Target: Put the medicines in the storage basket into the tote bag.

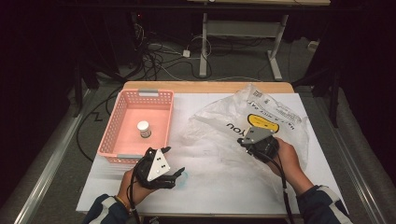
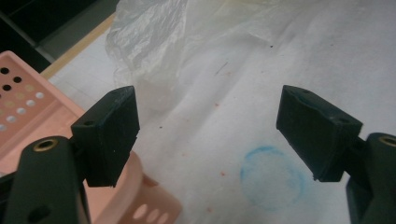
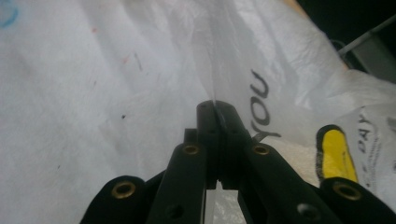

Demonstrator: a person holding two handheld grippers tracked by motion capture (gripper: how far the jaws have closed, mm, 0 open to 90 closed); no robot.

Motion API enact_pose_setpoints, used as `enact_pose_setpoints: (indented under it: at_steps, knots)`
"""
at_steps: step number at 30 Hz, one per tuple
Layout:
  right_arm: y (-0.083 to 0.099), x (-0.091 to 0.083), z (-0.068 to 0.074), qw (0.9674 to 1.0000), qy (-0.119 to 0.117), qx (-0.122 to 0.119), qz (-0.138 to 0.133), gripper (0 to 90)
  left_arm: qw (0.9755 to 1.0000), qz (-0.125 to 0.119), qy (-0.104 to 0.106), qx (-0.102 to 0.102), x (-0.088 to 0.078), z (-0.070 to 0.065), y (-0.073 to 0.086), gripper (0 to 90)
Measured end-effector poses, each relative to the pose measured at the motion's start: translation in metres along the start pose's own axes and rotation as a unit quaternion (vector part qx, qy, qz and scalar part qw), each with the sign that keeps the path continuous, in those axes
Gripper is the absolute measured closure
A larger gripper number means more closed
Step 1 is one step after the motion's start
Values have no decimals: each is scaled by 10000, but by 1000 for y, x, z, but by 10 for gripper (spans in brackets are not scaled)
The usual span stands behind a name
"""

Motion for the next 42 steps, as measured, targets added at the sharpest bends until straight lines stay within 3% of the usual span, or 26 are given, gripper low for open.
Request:
enact_pose_setpoints:
  at_steps: [7, 14, 19, 22, 26, 29, 37, 39, 42]
  knots:
    - [-14, -19, -15, 9981, 316, 152, -512, 900, 9994, -103, -272, -183, -9, 20, 0, 204]
    - [-21, -32, -27, 9941, 494, 401, -879, 900, 9966, -155, -649, -484, -25, 44, 3, 207]
    - [-24, -36, -33, 9915, 557, 542, -1046, 900, 9945, 61, -769, -712, -33, 64, 6, 205]
    - [-27, -36, -35, 9897, 637, 572, -1151, 900, 9934, 270, -849, -722, -33, 76, 11, 205]
    - [-32, -39, -40, 9871, 717, 645, -1278, 900, 9890, 648, -978, -896, -29, 90, 16, 177]
    - [-35, -42, -44, 9855, 815, 667, -1329, 900, 9882, 776, -989, -873, -25, 98, 15, 177]
    - [-42, -50, -50, 9809, 954, 732, -1531, 900, 9858, 1158, -836, -882, -8, 128, 6, 177]
    - [-44, -52, -50, 9791, 1020, 745, -1595, 900, 9837, 1311, -810, -924, -2, 136, 6, 173]
    - [-46, -53, -51, 9790, 1017, 749, -1601, 900, 9798, 1499, -736, -1101, 7, 145, 9, 161]
Point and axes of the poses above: each handheld gripper's, and its own axes: x roughly forward along the jaws, y roughly out of its underside, z roughly to its left, the point moved 1 cm from there along x, roughly forward along the jaws, and after that the axes turned 4 degrees about x, right-handed, at the moved point
